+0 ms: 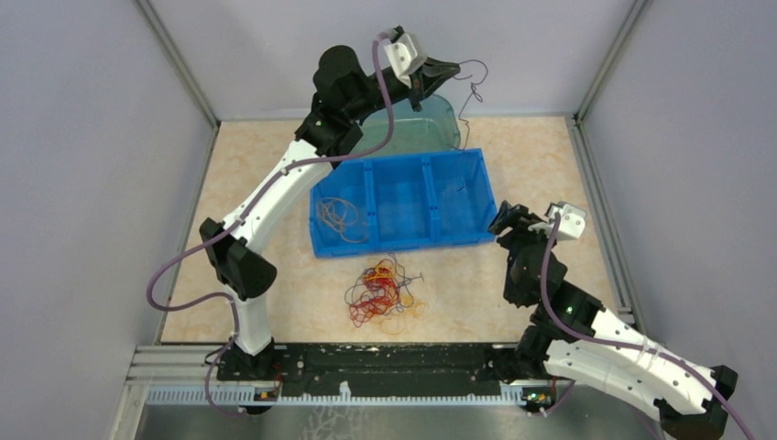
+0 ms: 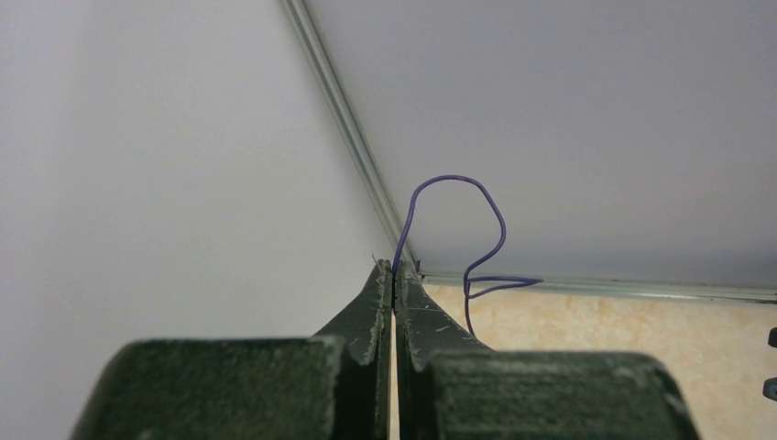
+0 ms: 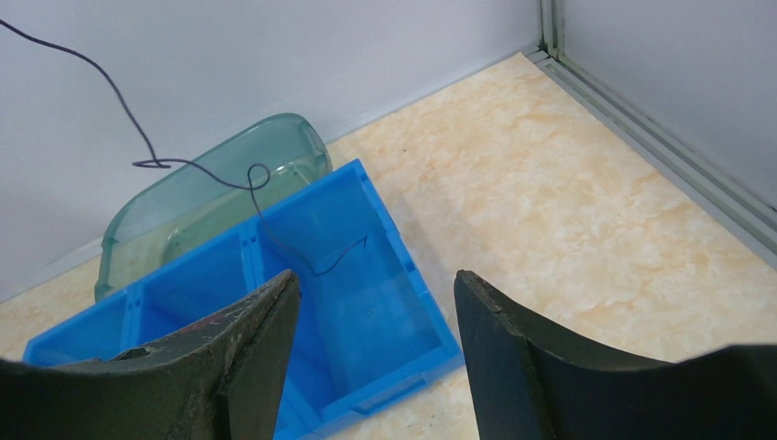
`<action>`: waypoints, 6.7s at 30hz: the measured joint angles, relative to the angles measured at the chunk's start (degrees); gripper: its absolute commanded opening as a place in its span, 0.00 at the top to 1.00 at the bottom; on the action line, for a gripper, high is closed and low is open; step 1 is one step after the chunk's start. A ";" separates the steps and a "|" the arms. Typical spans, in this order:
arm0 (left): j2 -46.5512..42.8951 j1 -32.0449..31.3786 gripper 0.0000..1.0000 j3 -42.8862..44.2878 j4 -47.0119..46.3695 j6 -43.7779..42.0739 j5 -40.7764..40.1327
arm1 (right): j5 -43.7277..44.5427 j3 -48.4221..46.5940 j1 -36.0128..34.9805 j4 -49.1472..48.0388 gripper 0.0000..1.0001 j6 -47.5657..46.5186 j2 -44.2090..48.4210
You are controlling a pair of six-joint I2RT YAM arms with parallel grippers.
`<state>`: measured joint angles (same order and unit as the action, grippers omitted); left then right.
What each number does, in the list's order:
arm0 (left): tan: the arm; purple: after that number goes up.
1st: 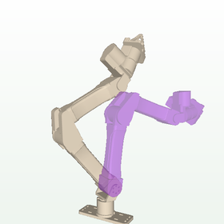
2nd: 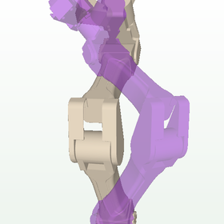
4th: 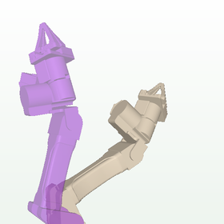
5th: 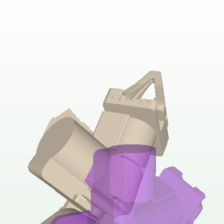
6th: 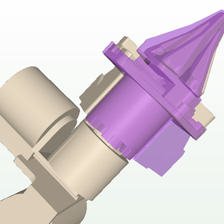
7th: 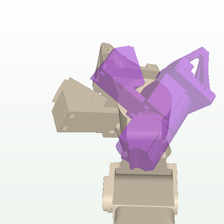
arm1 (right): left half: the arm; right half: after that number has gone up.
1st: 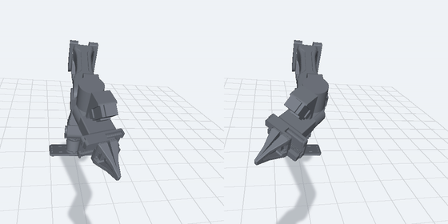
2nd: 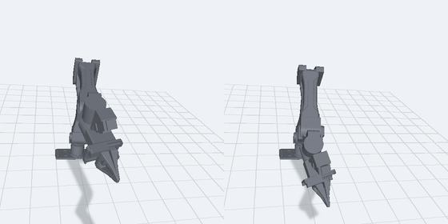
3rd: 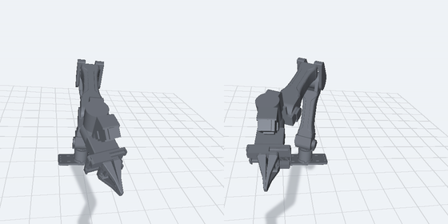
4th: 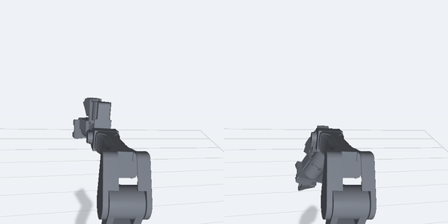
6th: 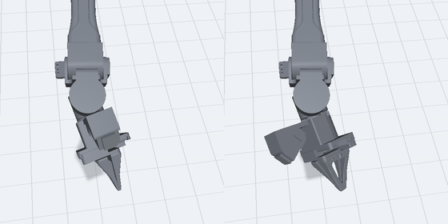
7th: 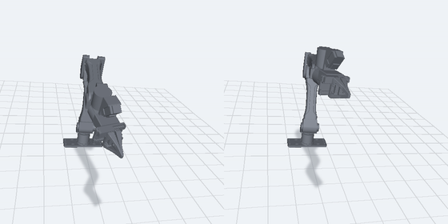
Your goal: Untangle the cables
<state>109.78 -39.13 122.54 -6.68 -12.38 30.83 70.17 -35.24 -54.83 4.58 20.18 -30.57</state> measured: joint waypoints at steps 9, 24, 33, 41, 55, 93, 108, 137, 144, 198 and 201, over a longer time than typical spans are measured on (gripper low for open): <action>-1.01 -3.04 1.00 -11.52 1.68 -6.75 -2.93 | -0.90 0.02 0.00 1.01 0.37 1.14 -0.02; 5.90 -3.15 0.97 -14.84 10.75 -14.29 -13.05 | -0.94 1.11 0.00 0.98 0.37 1.57 0.24; 14.88 -3.34 0.87 -5.73 25.07 -19.04 -18.05 | -0.83 1.11 0.00 0.96 0.37 1.51 0.15; 14.86 -5.09 0.28 -5.66 32.76 -23.56 -18.12 | -0.81 1.11 0.00 1.11 0.37 1.95 0.15; 5.27 -2.25 0.00 -1.16 43.45 -21.14 -16.15 | -16.87 0.92 6.32 -0.66 0.27 2.36 -7.65; -30.93 18.36 0.00 -40.94 47.71 -12.70 -5.46 | -73.83 -32.89 25.27 7.15 0.49 -33.88 -60.70; -30.95 18.40 0.00 -40.94 45.44 -12.59 -5.16 | -73.79 -32.61 25.27 7.50 0.70 -35.21 -61.40; -31.28 18.75 0.00 -39.12 45.20 -12.24 -4.70 | -66.10 -29.94 29.57 3.82 0.77 -29.70 -60.33; -32.04 19.04 0.00 -39.12 45.20 -12.24 -4.57 | -66.90 -26.18 29.11 -0.11 0.50 -25.86 -56.92; -34.47 19.96 0.01 -40.76 43.80 -11.41 -3.10 | -47.08 -22.03 20.81 -10.54 0.83 -16.63 -61.37; -34.47 19.96 0.01 -41.18 43.56 -11.41 -3.08 | -48.35 -21.38 21.68 -10.58 0.84 -15.37 -60.63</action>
<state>75.31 -19.18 81.36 36.88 -23.79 27.75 21.82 -56.62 -33.15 -6.00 4.82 -91.20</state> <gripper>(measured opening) 0.988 0.250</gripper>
